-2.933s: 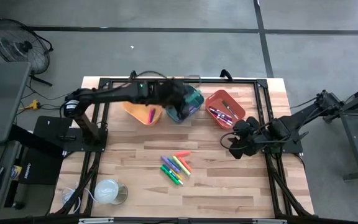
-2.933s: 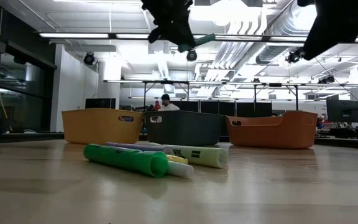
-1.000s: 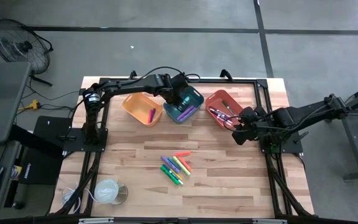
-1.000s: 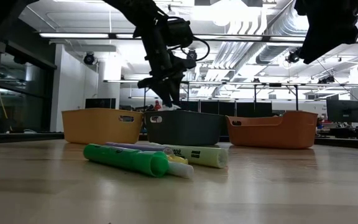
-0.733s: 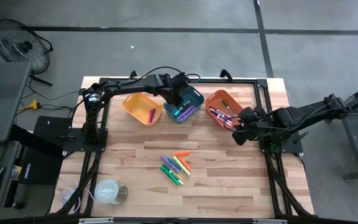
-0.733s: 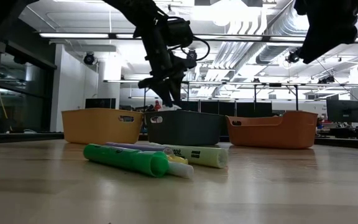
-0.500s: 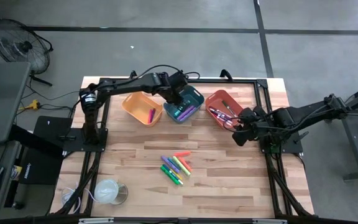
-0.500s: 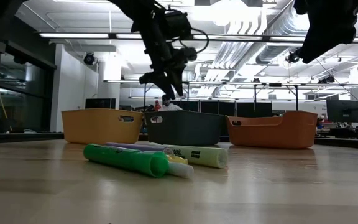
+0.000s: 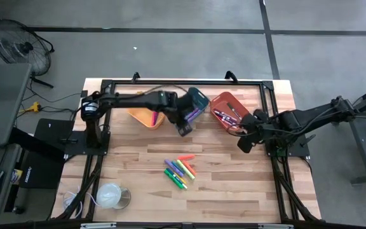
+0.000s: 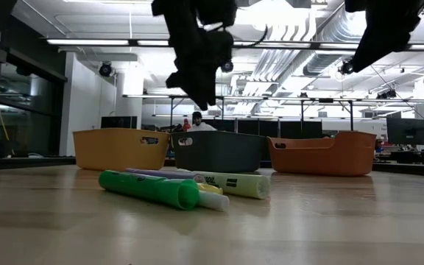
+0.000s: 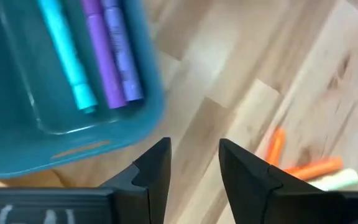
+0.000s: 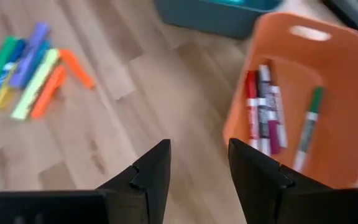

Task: Pick & Place Markers
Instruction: Put the top orange pen into the yellow bin

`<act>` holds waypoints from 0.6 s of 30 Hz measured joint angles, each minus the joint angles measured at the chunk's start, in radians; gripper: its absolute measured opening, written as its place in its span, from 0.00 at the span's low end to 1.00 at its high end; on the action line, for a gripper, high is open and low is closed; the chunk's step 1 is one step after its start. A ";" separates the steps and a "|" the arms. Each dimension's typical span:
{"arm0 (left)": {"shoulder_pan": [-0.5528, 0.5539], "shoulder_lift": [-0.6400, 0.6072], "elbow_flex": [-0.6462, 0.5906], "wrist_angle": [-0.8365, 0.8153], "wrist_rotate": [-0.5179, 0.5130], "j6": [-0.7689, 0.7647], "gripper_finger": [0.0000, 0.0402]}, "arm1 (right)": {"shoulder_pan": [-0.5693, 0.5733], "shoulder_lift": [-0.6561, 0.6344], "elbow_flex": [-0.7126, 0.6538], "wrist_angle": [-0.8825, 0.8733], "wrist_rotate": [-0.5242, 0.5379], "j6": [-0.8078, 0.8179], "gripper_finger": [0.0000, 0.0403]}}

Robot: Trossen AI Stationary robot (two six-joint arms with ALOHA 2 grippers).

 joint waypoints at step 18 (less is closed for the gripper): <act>-0.143 -0.354 -0.224 0.026 -0.064 0.159 0.12 | -0.011 0.209 -0.005 0.522 -0.114 -0.212 0.37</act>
